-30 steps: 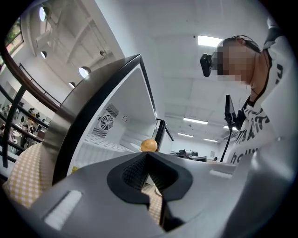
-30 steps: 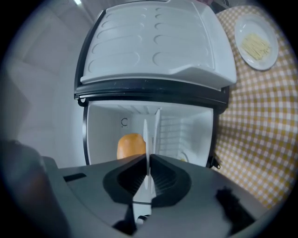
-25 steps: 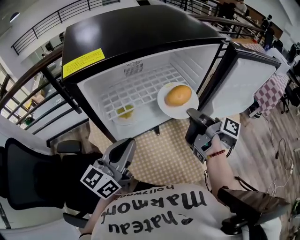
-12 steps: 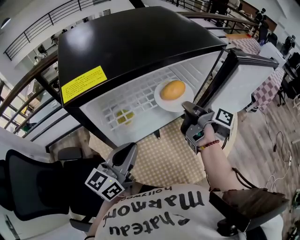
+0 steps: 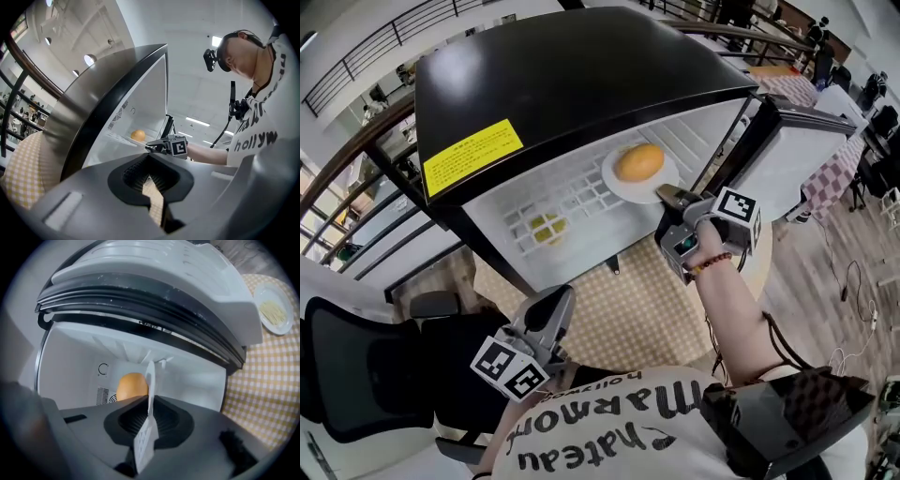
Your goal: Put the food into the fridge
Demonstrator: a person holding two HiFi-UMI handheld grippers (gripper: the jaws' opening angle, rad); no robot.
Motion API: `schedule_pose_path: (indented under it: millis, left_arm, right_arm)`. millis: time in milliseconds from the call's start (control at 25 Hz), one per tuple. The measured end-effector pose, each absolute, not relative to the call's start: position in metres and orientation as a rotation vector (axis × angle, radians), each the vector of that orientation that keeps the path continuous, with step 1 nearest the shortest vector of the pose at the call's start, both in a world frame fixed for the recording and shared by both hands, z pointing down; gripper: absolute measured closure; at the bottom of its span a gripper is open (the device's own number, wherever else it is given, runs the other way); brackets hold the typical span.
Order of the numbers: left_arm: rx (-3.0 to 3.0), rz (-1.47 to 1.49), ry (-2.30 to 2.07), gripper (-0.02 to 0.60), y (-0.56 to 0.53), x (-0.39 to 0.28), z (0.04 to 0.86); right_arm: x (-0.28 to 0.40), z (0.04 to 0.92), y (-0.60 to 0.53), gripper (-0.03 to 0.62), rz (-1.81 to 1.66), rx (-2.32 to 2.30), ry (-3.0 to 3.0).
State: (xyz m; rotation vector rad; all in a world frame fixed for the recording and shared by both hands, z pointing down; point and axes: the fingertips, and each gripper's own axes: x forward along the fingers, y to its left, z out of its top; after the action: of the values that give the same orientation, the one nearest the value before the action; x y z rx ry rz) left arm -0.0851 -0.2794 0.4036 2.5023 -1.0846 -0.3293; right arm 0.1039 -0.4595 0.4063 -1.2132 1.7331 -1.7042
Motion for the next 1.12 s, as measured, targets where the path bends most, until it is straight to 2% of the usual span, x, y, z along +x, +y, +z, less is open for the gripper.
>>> schedule_pose_path:
  millis: [200, 1120]
  left_arm:
    - [2.491, -0.356, -1.106, 0.575, -0.279, -0.092, 0.403]
    - [2.481, -0.397, -1.069, 0.575, -0.287, -0.081, 0.400]
  right_arm:
    - [0.100, 0.407, -0.472, 0.568, -1.667, -1.309, 1.839]
    - [0.089, 0.405, -0.481, 0.467, -1.322, -1.749, 2.304]
